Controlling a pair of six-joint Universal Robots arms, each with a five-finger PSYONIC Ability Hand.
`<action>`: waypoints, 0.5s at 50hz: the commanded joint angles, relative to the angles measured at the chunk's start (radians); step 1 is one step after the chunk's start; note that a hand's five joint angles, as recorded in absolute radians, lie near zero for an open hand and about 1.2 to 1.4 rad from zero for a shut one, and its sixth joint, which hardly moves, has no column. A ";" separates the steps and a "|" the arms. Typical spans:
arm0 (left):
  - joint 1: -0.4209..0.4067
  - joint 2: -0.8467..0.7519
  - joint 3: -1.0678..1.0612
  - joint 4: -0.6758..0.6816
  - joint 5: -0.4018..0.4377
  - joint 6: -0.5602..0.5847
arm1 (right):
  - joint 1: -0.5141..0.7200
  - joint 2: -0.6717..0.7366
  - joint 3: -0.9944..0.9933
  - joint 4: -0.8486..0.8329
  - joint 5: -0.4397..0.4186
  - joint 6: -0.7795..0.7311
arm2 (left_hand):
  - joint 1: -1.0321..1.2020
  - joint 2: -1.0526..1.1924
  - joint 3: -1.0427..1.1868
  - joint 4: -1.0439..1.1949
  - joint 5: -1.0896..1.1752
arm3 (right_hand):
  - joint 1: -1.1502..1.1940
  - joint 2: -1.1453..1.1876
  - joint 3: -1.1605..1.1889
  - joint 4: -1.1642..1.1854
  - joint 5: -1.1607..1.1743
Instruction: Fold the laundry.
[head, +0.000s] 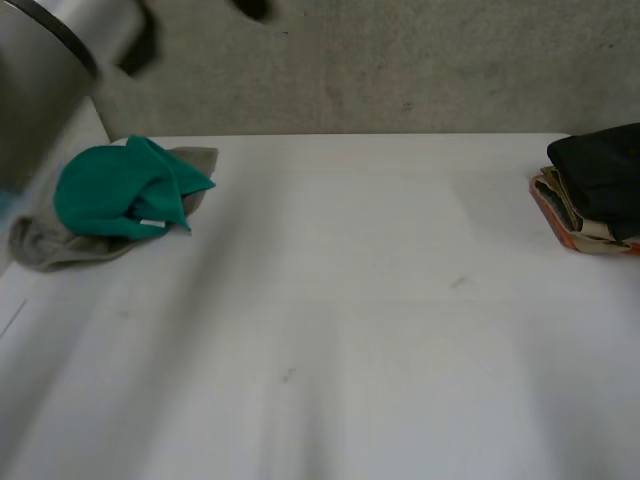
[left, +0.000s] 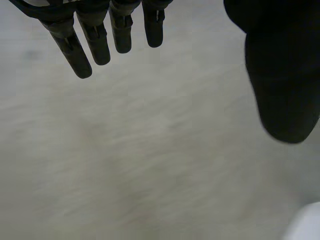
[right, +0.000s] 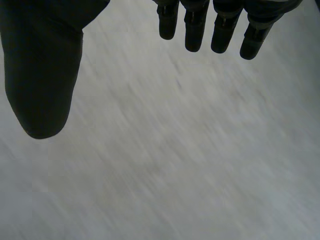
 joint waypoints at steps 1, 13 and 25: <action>0.282 -0.142 0.002 0.004 -0.053 0.139 | 0.247 -0.102 0.359 -0.056 -0.160 0.045 | 0.041 0.028 0.022 0.030 0.012 | -0.032 -0.045 -0.033 -0.028 -0.040; 0.474 -0.708 0.108 0.145 0.033 0.518 | 0.407 -0.068 0.746 0.027 -0.155 -0.203 | 0.032 0.019 0.013 0.021 0.003 | -0.032 -0.045 -0.033 -0.028 -0.040; 0.466 -0.938 0.341 0.199 0.065 0.509 | 0.393 -0.053 0.843 0.014 -0.140 -0.241 | 1.209 1.196 1.190 1.198 1.180 | -0.032 -0.045 -0.033 -0.028 -0.040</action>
